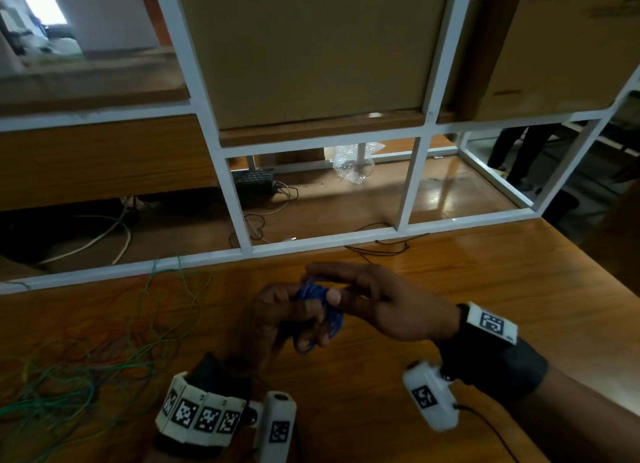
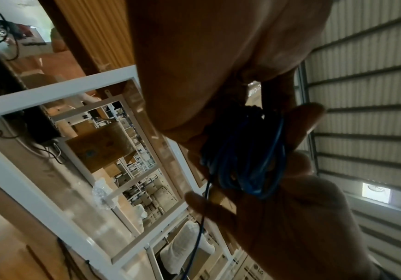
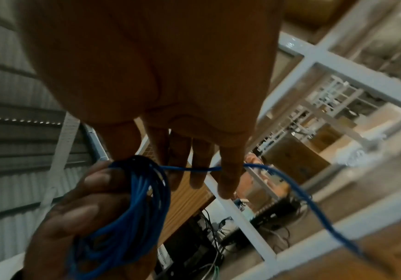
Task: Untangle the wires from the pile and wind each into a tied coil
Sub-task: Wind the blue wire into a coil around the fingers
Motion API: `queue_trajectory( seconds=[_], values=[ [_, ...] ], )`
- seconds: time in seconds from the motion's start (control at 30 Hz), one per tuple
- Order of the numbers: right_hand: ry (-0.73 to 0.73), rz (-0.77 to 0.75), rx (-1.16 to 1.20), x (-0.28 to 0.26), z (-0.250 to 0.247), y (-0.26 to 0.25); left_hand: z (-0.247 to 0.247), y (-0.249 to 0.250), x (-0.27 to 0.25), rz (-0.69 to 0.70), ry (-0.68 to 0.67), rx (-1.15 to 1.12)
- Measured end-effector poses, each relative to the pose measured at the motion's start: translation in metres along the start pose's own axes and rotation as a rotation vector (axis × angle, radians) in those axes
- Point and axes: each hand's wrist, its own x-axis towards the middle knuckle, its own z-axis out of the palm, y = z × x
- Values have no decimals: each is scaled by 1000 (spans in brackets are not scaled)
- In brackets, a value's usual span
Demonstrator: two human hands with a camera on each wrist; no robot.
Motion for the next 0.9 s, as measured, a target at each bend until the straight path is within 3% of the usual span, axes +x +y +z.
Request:
queue_trajectory(
  seconds=[0.1, 0.23, 0.4, 0.7, 0.83, 0.9],
  values=[
    [73, -21, 119, -4, 18, 3, 1, 1, 0, 52, 97, -32],
    [229, 48, 401, -4, 47, 4, 10, -11, 5, 122, 325, -166],
    [252, 114, 566, -2, 52, 3, 15, -18, 9, 161, 456, -190],
    [495, 123, 234, 10, 49, 27, 33, -19, 14, 74, 601, -15],
    [555, 145, -75, 6, 37, 38, 18, -20, -3, 14, 728, 280],
    [551, 163, -239, 0, 22, 41, 4, -7, -10, -43, 679, 381]
  ],
)
